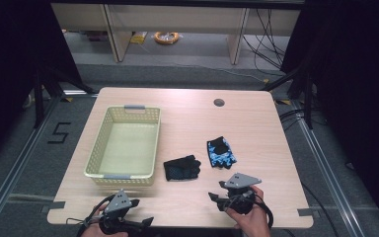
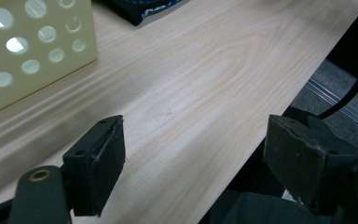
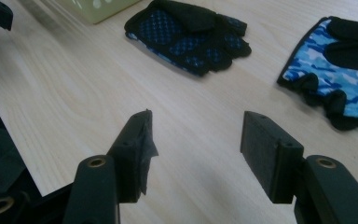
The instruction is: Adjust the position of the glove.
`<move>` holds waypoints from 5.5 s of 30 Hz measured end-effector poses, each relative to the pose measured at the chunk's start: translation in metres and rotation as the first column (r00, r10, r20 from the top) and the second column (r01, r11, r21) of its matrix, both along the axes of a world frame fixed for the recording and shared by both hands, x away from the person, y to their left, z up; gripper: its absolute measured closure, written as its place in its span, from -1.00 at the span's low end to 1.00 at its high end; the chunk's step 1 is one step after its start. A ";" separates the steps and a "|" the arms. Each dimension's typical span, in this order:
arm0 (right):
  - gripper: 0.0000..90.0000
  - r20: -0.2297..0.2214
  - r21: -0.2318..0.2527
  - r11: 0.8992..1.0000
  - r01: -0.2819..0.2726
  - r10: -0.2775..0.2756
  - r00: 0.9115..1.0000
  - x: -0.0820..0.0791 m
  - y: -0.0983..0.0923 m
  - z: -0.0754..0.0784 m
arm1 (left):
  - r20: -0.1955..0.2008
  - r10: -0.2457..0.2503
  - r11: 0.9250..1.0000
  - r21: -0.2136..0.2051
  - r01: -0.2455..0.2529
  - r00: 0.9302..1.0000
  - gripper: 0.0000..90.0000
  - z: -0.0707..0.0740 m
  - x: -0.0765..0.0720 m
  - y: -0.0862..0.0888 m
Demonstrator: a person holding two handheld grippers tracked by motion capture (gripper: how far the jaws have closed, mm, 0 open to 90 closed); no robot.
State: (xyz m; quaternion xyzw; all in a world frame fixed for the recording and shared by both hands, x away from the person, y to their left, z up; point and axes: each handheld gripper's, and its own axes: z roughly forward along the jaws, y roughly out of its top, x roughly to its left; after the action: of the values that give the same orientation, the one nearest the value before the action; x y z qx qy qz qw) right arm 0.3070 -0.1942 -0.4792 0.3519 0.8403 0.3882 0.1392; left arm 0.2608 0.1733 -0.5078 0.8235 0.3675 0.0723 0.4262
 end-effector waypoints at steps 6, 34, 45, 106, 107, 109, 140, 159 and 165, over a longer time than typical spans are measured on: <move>0.04 0.006 -0.008 1.000 -0.021 0.022 1.000 0.012 0.015 0.004 | 0.003 0.001 1.000 -0.016 -0.001 1.000 -0.55 0.000 0.001 0.000; 0.13 -0.002 -0.065 0.996 -0.059 0.059 0.998 0.108 0.098 -0.002 | -0.018 0.006 1.000 -0.026 -0.007 1.000 -0.56 -0.001 0.000 0.001; 0.22 -0.084 -0.152 0.985 -0.083 0.071 0.994 0.124 0.109 -0.026 | -0.006 -0.026 1.000 0.014 0.026 1.000 -0.56 0.002 0.001 0.005; 0.05 -0.141 0.102 0.994 0.030 -0.015 0.990 0.044 0.055 -0.009 | -0.001 -0.011 1.000 -0.024 0.011 1.000 -0.55 0.002 -0.002 0.001; 0.03 -0.128 0.134 0.991 0.021 -0.004 0.992 0.046 0.051 -0.005 | 0.003 -0.020 1.000 -0.016 0.020 1.000 -0.55 0.001 -0.001 0.002; 0.01 -0.096 0.139 0.987 0.080 -0.067 0.993 0.050 0.038 0.005 | 0.004 -0.011 0.999 -0.032 0.011 1.000 -0.55 0.001 -0.002 0.000; 0.54 -0.116 -0.074 0.955 0.287 -0.294 0.949 0.146 0.016 -0.025 | -0.018 0.010 0.999 -0.030 -0.010 1.000 -0.55 0.001 -0.001 0.002; 0.99 -0.033 0.074 0.985 0.153 -0.151 0.988 0.137 0.000 0.009 | 0.002 -0.014 1.000 -0.014 0.014 1.000 -0.55 0.001 0.000 0.004; 0.99 -0.003 0.128 0.987 0.102 -0.102 0.995 0.124 -0.005 0.027 | 0.003 0.007 0.999 -0.033 -0.007 1.000 -0.54 0.001 0.001 0.002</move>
State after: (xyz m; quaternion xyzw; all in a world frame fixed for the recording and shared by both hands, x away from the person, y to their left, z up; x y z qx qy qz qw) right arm 0.4309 -0.1994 -0.4519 0.4021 0.7943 0.4343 0.1374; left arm 0.2614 0.1753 -0.5072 0.8151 0.3707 0.0688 0.4397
